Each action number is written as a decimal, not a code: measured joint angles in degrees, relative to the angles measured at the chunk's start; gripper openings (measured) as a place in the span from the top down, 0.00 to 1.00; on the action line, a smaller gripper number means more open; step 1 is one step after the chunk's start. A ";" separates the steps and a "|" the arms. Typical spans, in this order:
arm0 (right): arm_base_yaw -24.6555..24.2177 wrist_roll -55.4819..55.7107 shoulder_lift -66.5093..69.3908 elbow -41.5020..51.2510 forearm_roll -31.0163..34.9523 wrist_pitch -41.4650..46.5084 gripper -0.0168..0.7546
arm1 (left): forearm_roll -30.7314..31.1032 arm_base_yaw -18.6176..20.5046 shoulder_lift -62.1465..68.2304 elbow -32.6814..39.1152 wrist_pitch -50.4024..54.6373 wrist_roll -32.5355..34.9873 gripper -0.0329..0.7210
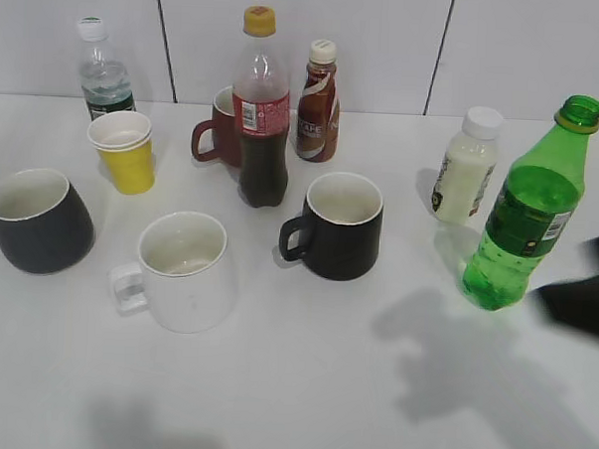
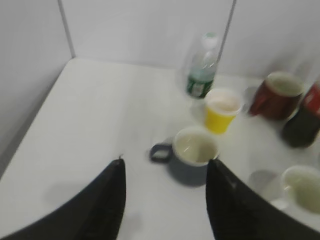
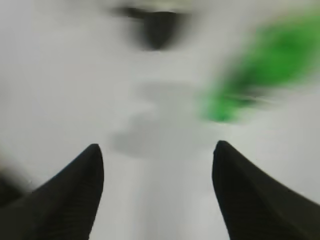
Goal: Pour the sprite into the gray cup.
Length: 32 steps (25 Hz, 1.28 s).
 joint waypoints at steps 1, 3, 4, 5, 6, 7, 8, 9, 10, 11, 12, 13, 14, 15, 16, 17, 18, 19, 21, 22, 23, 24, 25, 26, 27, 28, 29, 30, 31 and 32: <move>0.00 10.86 -0.85 -1.41 -13.92 3.13 0.32 | 0.86 0.00 0.00 0.00 1.45 0.00 0.42; -0.13 22.10 -6.80 -4.26 -29.76 6.26 0.32 | 2.24 0.00 0.00 -0.01 5.25 0.06 0.42; -0.13 24.89 -9.64 -5.22 -32.30 6.18 0.32 | 2.38 0.00 -0.06 -0.01 7.27 0.06 0.42; -0.13 26.39 -12.13 -5.92 -33.24 6.18 0.32 | 2.10 0.00 -0.19 -0.01 8.96 0.12 0.42; -0.13 26.74 -14.79 -6.16 -32.90 6.89 0.32 | 1.07 0.00 -0.69 -0.01 10.14 0.29 0.42; -0.13 26.60 -16.97 -6.16 -31.96 8.79 0.32 | -0.04 0.00 -1.26 0.13 10.90 1.05 0.42; -0.13 25.93 -18.50 -6.01 -30.53 11.15 0.32 | -1.77 0.00 -1.99 0.55 11.51 2.44 0.42; -0.13 24.99 -20.08 -5.52 -28.95 14.44 0.32 | -3.35 0.00 -3.38 1.41 11.83 4.10 0.42; -0.13 24.29 -21.66 -4.76 -27.69 17.87 0.32 | -5.51 0.00 -4.54 2.69 12.14 5.80 0.42; -0.13 23.67 -23.04 -3.97 -26.33 21.31 0.32 | -6.93 0.00 -5.77 3.98 12.60 7.10 0.42; -0.13 23.26 -24.82 -2.92 -25.32 24.05 0.32 | -7.92 0.00 -7.38 5.78 12.96 8.34 0.42; -0.13 23.09 -26.79 -1.94 -24.76 26.92 0.32 | -8.87 0.00 -9.28 7.71 13.18 9.26 0.42; -0.13 22.84 -28.90 -1.23 -24.52 29.16 0.32 | -9.17 0.00 -10.68 9.22 13.32 9.96 0.42; -0.13 22.45 -30.69 -0.49 -24.46 30.58 0.32 | -9.56 0.00 -12.07 10.77 13.39 10.67 0.42; -0.13 21.91 -32.88 0.15 -24.40 31.67 0.32 | -9.91 0.00 -13.63 11.97 13.39 11.69 0.42; -0.13 21.58 -35.02 0.77 -24.34 32.07 0.32 | -10.44 0.00 -15.19 12.55 13.32 12.99 0.42; -0.13 21.26 -36.79 1.38 -24.28 32.21 0.32 | -11.07 0.00 -16.50 12.84 12.65 15.07 0.42; -0.13 21.13 -38.88 2.27 -24.10 32.21 0.32 | -11.62 0.00 -17.94 13.34 11.52 17.15 0.42; -0.13 21.09 -40.50 3.25 -23.90 32.15 0.32 | -12.20 0.00 -20.21 14.11 10.69 19.25 0.42; -0.13 21.09 -40.50 3.25 -23.90 32.15 0.32 | -12.28 0.00 -20.89 14.30 10.51 19.80 0.42; -0.13 21.09 -40.50 3.25 -23.90 32.15 0.32 | -12.35 0.00 -21.52 14.30 10.46 20.19 0.42; -0.13 21.09 -40.50 3.25 -23.90 32.15 0.32 | -12.35 0.00 -21.90 14.30 10.34 20.37 0.42; -0.13 21.09 -40.50 3.25 -23.90 32.15 0.32 | -12.35 0.00 -22.18 14.30 10.34 20.48 0.42; -0.13 21.09 -40.50 3.25 -23.90 32.15 0.32 | -12.42 0.00 -22.29 14.30 10.34 20.48 0.42; -0.13 21.09 -40.50 3.25 -23.90 32.15 0.32 | -12.42 0.00 -22.30 14.30 10.34 20.53 0.42; -0.13 21.09 -40.50 3.25 -23.90 32.15 0.32 | -12.42 0.00 -22.30 14.30 10.34 20.53 0.42; -0.13 21.09 -40.50 3.25 -23.90 32.15 0.32 | -12.42 0.00 -22.30 14.30 10.34 20.53 0.42; -0.13 21.09 -40.50 3.25 -23.90 32.15 0.32 | -12.42 0.00 -22.30 14.30 10.28 20.53 0.42; -0.13 21.09 -40.50 3.25 -23.90 32.15 0.32 | -12.42 0.00 -22.30 14.30 10.29 20.53 0.42; -0.13 21.09 -40.50 3.25 -23.90 32.15 0.32 | -12.42 0.00 -22.30 14.30 10.29 20.53 0.43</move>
